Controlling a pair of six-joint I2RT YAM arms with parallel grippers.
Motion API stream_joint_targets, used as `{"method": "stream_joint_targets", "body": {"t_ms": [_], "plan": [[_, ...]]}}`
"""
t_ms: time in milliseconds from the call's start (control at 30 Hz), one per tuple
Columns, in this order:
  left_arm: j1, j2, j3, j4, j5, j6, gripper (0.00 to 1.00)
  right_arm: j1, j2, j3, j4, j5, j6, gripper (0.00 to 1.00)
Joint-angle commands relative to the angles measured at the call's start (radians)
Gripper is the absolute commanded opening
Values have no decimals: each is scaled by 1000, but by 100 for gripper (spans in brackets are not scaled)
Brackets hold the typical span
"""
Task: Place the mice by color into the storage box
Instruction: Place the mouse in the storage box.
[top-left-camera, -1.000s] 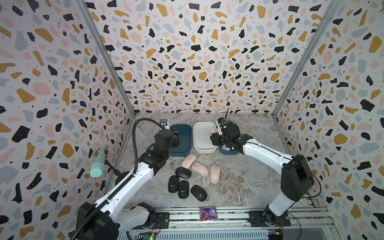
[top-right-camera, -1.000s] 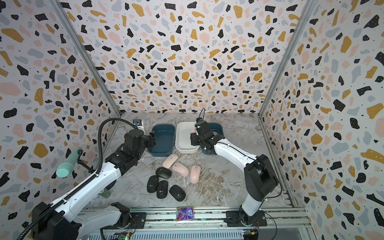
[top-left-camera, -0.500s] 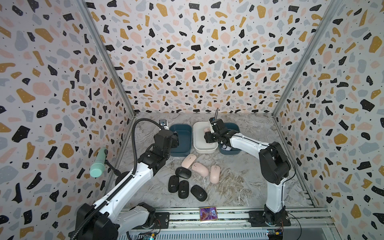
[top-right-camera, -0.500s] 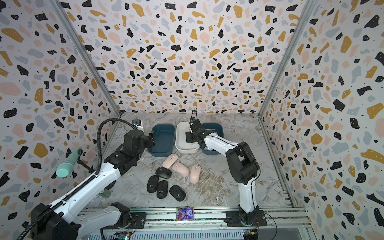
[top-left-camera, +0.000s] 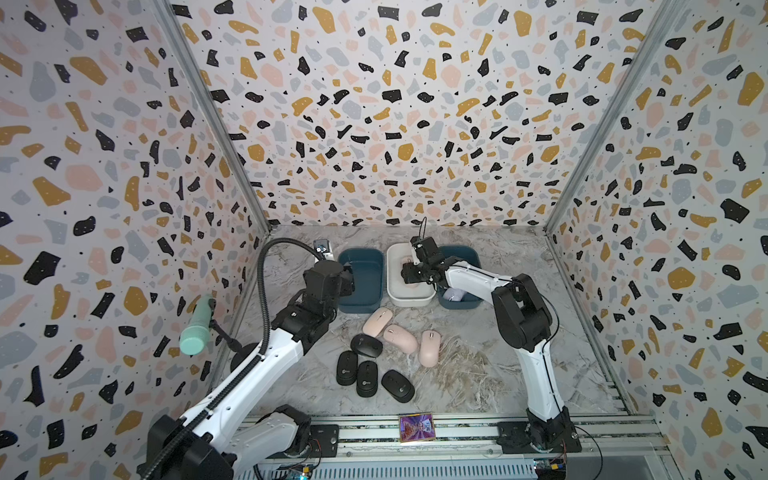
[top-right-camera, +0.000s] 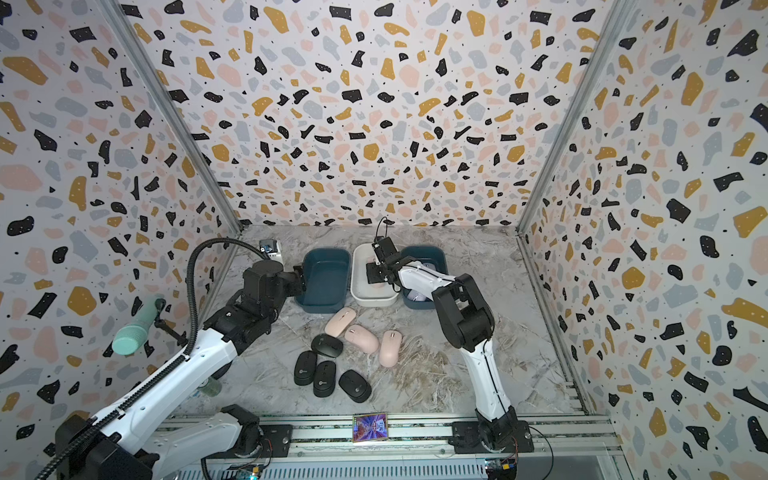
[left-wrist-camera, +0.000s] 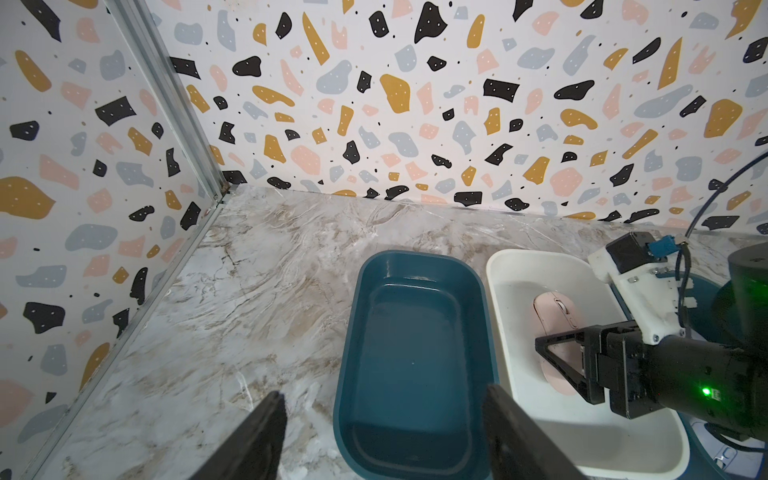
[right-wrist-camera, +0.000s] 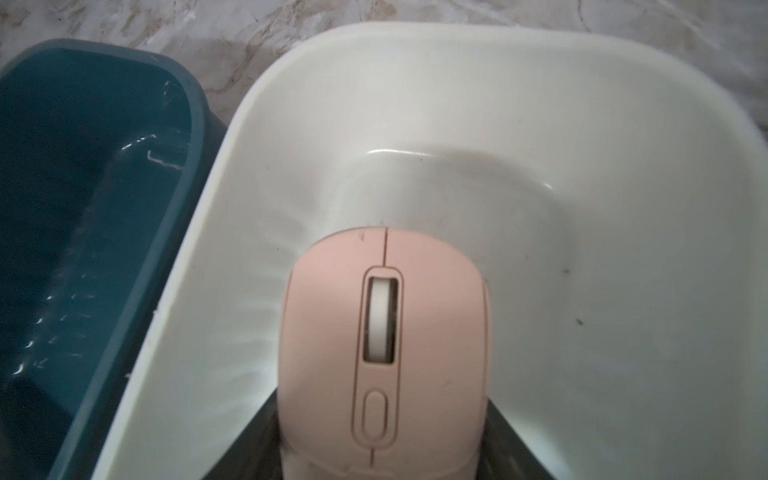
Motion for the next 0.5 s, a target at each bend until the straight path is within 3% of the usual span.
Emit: {"method": "stream_joint_targets", "body": {"t_ms": [0,467], "plan": [[-6,-17,11,-18,-21,22,73,-3,-6,54,-2,-15,5,57],[-6,-37,-2,-24,-35,25,73,-5,64,138,-26,-43,12,56]]}}
